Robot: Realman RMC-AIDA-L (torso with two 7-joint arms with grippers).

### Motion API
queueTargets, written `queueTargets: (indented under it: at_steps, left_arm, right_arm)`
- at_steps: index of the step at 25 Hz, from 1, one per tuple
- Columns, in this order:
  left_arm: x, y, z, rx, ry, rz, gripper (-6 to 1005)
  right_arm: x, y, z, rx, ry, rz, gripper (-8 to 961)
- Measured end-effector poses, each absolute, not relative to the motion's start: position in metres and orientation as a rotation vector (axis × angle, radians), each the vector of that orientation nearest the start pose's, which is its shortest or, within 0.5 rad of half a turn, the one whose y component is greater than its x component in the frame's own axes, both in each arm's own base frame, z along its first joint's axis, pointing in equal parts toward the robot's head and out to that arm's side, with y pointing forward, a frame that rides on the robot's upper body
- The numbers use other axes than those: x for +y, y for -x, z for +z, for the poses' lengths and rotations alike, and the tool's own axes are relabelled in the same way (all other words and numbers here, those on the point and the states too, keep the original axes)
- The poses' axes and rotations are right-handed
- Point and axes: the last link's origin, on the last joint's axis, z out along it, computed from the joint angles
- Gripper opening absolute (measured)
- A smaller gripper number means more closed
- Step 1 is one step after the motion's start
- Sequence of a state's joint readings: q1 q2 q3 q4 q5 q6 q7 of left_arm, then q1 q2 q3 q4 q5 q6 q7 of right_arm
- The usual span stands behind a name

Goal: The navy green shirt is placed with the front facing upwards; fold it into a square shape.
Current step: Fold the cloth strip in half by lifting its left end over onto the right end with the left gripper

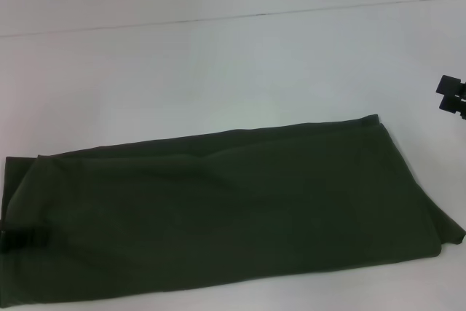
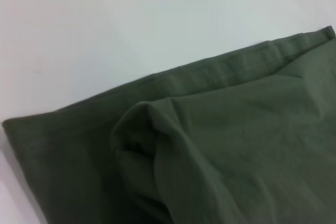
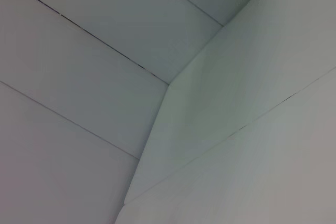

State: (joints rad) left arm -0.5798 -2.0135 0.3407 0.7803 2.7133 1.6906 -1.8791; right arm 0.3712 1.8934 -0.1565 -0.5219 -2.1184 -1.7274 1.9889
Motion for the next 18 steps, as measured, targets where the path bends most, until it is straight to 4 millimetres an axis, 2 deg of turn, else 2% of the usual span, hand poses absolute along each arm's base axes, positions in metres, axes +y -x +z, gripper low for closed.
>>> queueTargets:
  at_steps: [12, 18]
  left_arm:
    - [0.303, 0.333, 0.058, -1.43, 2.557, -0.18, 42]
    - [0.299, 0.336, 0.059, -1.43, 2.549, -0.185, 42]
  right_arm:
    - [0.279, -0.36, 0.091, 1.675, 1.999, 1.064, 890]
    - [0.285, -0.357, 0.08, 1.681, 1.996, 1.061, 671]
